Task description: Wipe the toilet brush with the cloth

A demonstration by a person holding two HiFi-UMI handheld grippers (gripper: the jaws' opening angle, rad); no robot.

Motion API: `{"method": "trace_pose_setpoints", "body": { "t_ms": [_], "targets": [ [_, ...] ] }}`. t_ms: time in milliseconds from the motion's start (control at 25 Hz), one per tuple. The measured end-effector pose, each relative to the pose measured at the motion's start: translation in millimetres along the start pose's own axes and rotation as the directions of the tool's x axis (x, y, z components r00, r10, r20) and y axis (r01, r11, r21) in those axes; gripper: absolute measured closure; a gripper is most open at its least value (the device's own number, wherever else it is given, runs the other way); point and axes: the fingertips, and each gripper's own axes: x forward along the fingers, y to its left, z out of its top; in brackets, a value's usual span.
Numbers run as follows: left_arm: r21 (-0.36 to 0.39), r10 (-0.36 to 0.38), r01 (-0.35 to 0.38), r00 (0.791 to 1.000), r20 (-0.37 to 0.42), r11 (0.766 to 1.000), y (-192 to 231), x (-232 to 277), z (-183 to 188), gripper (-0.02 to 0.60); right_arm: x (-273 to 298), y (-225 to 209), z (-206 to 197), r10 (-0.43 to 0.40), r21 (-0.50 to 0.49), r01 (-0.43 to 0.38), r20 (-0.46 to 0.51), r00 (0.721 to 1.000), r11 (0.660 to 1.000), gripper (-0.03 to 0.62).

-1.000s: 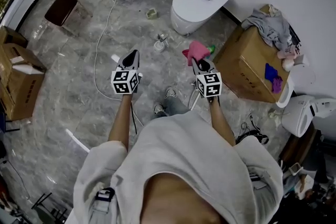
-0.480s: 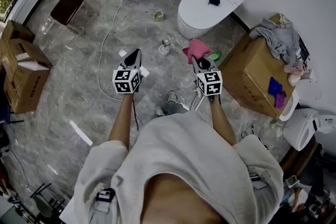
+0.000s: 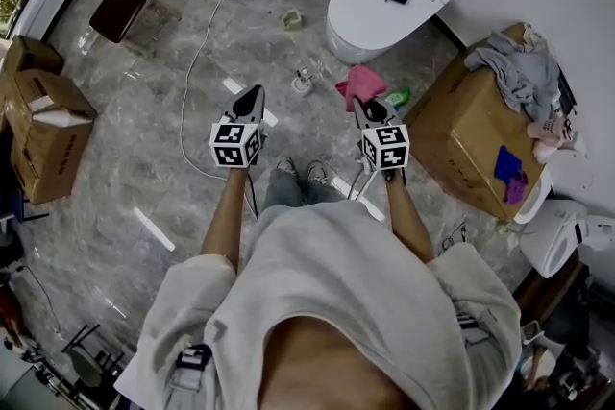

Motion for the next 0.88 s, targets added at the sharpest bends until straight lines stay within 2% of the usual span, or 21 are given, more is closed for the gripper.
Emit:
{"method": "trace_pose_setpoints", "body": {
  "t_ms": [560,880],
  "targets": [
    [-0.013,-0.128,0.127,0.988,-0.092,0.992,63,88,-23,0.563,88,2,-12,-0.052,0.040,0.059,-0.150,0.987,0.997,0.510],
    [-0.046,-0.143,0.138,0.980,-0.138,0.989,88,115,-62,0.563,142,3,-44,-0.036,0.080,0.054,-0.221,0.975,0.995,0.510]
  ]
}}
